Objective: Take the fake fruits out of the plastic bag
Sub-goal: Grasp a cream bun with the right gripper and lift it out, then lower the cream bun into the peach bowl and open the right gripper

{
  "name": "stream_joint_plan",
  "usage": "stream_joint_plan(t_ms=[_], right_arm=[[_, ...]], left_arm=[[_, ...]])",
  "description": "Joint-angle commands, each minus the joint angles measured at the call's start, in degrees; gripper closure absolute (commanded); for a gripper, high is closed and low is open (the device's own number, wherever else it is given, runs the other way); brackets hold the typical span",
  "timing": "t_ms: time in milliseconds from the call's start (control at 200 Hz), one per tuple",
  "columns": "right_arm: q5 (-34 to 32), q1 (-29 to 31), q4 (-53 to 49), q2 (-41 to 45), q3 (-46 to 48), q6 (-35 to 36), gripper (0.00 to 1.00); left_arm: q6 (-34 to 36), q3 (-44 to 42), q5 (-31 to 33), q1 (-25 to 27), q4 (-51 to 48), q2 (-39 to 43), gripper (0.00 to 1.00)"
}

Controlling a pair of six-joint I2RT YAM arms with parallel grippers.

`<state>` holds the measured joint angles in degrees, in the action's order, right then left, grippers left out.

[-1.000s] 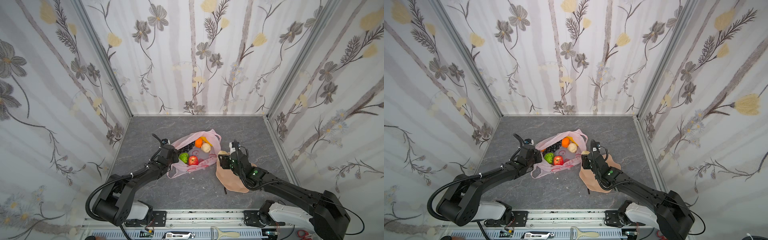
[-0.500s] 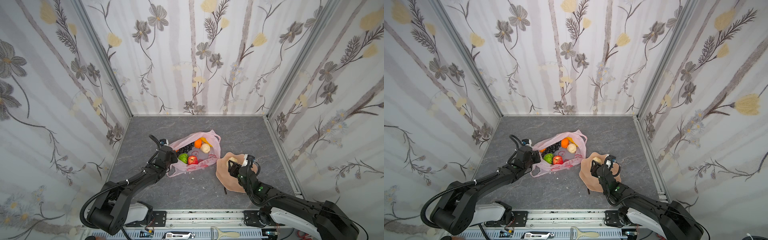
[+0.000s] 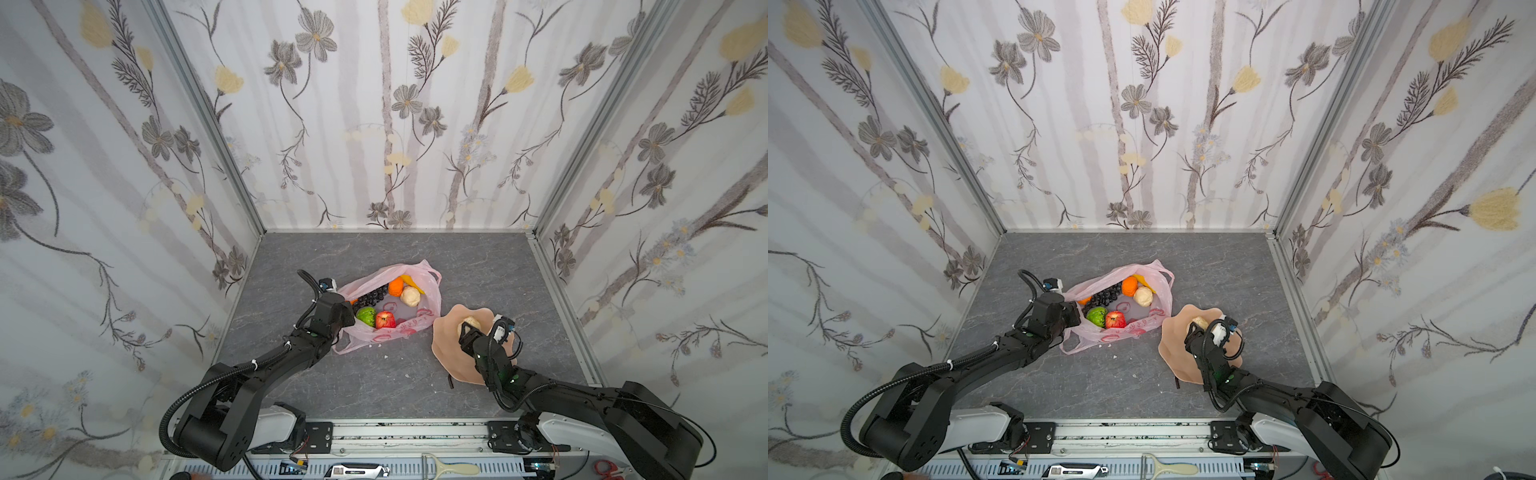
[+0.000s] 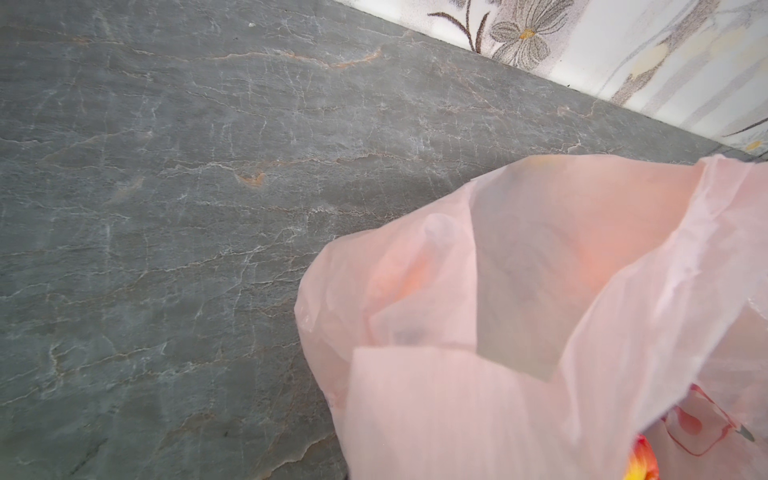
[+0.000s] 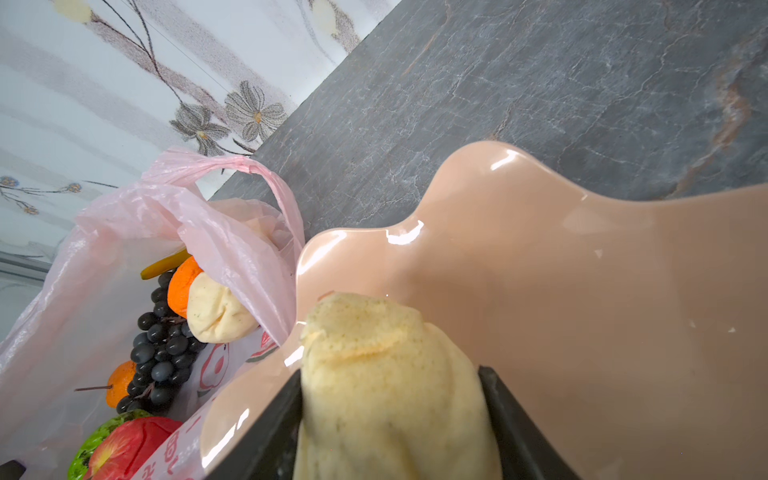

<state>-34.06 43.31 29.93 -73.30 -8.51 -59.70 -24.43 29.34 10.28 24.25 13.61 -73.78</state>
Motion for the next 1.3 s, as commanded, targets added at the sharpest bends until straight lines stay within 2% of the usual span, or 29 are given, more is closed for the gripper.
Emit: stream_joint_plan(t_ms=[0, 275, 425, 600, 949, 1149, 1294], right_arm=[[-1.7, -0.3, 5.3, -1.9, 0.0, -1.4, 0.52], [-1.5, -1.2, 7.1, -5.3, -0.4, -2.1, 0.49], [-0.4, -1.9, 4.6, -6.9, -1.9, -3.4, 0.47], [-0.5, -2.2, 3.8, -7.0, -2.2, -3.6, 0.35], [-0.2, -2.4, 1.1, -6.4, -3.2, -3.8, 0.31], [-0.4, -2.4, -2.3, -4.6, -4.2, -4.5, 0.18], [-0.6, -2.5, -4.2, -3.3, -4.6, -4.5, 0.14]], left_arm=[[-0.1, -0.1, 0.9, -0.1, 2.0, -0.1, 0.93], [-0.2, -0.2, 0.7, -0.1, 2.3, -0.1, 0.93], [0.0, -0.2, 0.7, -0.1, 2.3, 0.1, 0.93], [0.0, -0.4, 1.6, -0.1, 2.3, 0.2, 0.91], [-0.1, -0.6, 2.0, -0.1, 2.4, 0.3, 0.9], [-0.1, -0.5, 2.0, -0.1, 2.4, 0.1, 0.91], [0.0, -0.5, 2.0, -0.1, 2.5, 0.0, 0.91]])
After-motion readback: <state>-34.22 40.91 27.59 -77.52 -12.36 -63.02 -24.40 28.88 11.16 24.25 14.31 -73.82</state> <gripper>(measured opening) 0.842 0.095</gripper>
